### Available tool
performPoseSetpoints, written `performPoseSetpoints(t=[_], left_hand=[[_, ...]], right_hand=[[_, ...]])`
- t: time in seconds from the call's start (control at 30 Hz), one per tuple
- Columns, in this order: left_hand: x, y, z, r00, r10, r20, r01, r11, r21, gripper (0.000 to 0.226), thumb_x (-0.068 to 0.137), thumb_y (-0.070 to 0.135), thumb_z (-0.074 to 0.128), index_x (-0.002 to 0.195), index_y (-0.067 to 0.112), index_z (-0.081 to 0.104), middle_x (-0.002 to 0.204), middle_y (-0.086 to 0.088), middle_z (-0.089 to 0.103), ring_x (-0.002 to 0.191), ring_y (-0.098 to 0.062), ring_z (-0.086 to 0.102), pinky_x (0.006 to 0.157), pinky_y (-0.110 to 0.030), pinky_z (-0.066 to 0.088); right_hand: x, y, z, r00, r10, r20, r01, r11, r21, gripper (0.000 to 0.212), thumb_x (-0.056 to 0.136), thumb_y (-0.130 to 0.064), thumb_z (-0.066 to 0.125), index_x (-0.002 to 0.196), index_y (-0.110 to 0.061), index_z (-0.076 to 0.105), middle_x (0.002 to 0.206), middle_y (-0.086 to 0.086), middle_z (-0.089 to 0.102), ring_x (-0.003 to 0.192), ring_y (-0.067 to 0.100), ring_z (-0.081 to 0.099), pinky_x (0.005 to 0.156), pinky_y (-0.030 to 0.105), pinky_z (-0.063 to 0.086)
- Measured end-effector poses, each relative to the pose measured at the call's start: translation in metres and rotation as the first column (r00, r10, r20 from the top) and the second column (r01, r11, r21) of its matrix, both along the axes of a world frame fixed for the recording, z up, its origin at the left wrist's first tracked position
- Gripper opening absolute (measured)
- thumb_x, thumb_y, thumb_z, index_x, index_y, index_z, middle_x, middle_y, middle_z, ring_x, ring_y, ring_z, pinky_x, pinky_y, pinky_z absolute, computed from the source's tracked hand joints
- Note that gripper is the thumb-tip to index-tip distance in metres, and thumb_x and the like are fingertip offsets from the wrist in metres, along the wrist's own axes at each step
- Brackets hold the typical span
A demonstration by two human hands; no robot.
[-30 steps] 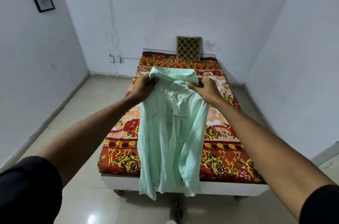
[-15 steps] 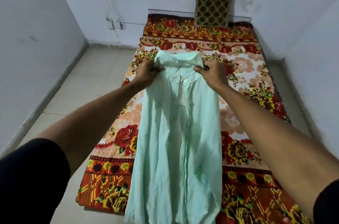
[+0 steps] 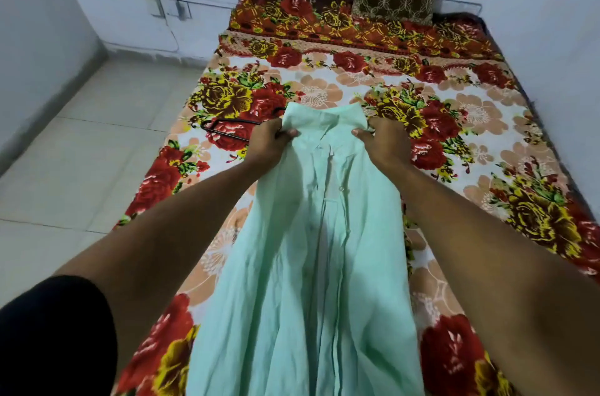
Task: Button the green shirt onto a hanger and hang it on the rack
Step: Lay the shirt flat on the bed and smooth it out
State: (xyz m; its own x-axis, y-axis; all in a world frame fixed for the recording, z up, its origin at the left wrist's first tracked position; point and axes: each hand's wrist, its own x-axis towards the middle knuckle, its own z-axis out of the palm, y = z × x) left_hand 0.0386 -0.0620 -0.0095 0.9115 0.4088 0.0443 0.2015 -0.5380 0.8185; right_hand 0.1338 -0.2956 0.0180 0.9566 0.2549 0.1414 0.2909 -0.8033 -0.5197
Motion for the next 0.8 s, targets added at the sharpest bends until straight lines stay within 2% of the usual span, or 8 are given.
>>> performPoseSetpoints(t=[0.1,0.17,0.27,0.37,0.47,0.57,0.67,0.8], left_hand=[[0.027,0.003,-0.067,1.0,0.024,-0.02,-0.024,1.0,0.01,0.047,0.09,0.036,0.074,0.064,0.009,0.046,0.06,-0.003,0.045,0.059,-0.015,0.036,0.051,-0.031,0.029],[0.038,-0.001,-0.098,0.999,0.008,-0.034,-0.008,1.0,0.003,0.054,0.091,0.033,0.075,0.058,0.017,0.035,0.056,0.003,0.035,0.055,-0.011,0.029,0.045,-0.023,0.021],[0.052,0.0,-0.141,0.999,0.021,-0.045,-0.021,1.0,0.006,0.053,0.09,0.038,0.075,0.059,0.013,0.039,0.057,0.0,0.037,0.057,-0.017,0.032,0.05,-0.031,0.022],[0.057,0.008,-0.167,0.997,0.077,-0.031,-0.077,0.997,-0.007,0.056,0.09,0.04,0.074,0.059,0.013,0.036,0.058,-0.002,0.034,0.058,-0.018,0.03,0.053,-0.036,0.02],[0.055,0.006,-0.188,0.993,0.108,-0.047,-0.11,0.993,-0.03,0.058,0.088,0.043,0.075,0.059,0.017,0.032,0.058,0.0,0.032,0.056,-0.016,0.028,0.054,-0.038,0.019],[0.052,0.006,-0.194,0.984,0.116,-0.138,-0.126,0.99,-0.064,0.044,0.082,0.045,0.081,0.071,0.013,0.052,0.069,-0.002,0.051,0.064,-0.018,0.044,0.055,-0.034,0.029],[0.044,0.011,-0.187,0.964,0.091,-0.251,-0.13,0.981,-0.144,0.047,0.077,0.045,0.085,0.101,0.011,0.063,0.094,-0.004,0.065,0.084,-0.021,0.061,0.061,-0.032,0.047],[0.026,0.025,-0.175,0.883,-0.181,-0.433,0.065,0.961,-0.269,0.041,0.081,0.035,0.084,0.104,0.005,0.069,0.095,-0.01,0.07,0.083,-0.026,0.069,0.061,-0.034,0.057]], right_hand=[[0.021,0.004,-0.072,0.997,-0.05,-0.062,0.044,0.994,-0.1,0.035,0.093,-0.042,0.071,0.106,-0.009,0.075,0.101,0.018,0.073,0.096,0.038,0.069,0.067,0.033,0.04],[0.029,0.003,-0.11,0.991,-0.096,-0.098,0.08,0.984,-0.159,0.036,0.094,-0.044,0.07,0.102,-0.009,0.073,0.101,0.017,0.073,0.097,0.039,0.068,0.068,0.034,0.042],[0.038,0.008,-0.152,0.978,-0.185,-0.096,0.161,0.964,-0.212,0.033,0.093,-0.042,0.072,0.11,-0.014,0.074,0.106,0.017,0.073,0.103,0.041,0.068,0.078,0.042,0.053],[0.028,0.018,-0.18,0.976,-0.215,0.021,0.213,0.947,-0.241,0.037,0.091,-0.031,0.075,0.124,-0.014,0.067,0.123,0.013,0.066,0.122,0.04,0.057,0.091,0.049,0.049],[0.013,0.02,-0.212,0.957,0.015,0.29,0.101,0.919,-0.382,0.049,0.086,-0.021,0.078,0.13,-0.017,0.058,0.133,0.011,0.056,0.124,0.035,0.049,0.096,0.05,0.039],[0.0,0.026,-0.224,0.868,0.285,0.406,-0.089,0.895,-0.437,0.053,0.086,-0.011,0.067,0.137,-0.016,0.055,0.14,0.012,0.052,0.125,0.034,0.048,0.097,0.048,0.037],[-0.007,0.035,-0.23,0.795,0.526,0.303,-0.357,0.808,-0.468,0.057,0.085,-0.008,0.057,0.142,-0.016,0.054,0.144,0.011,0.054,0.129,0.032,0.052,0.1,0.046,0.04],[0.002,0.038,-0.235,0.801,0.597,0.04,-0.514,0.721,-0.465,0.065,0.084,-0.009,0.065,0.147,-0.021,0.052,0.151,0.008,0.052,0.138,0.029,0.05,0.106,0.045,0.044]])
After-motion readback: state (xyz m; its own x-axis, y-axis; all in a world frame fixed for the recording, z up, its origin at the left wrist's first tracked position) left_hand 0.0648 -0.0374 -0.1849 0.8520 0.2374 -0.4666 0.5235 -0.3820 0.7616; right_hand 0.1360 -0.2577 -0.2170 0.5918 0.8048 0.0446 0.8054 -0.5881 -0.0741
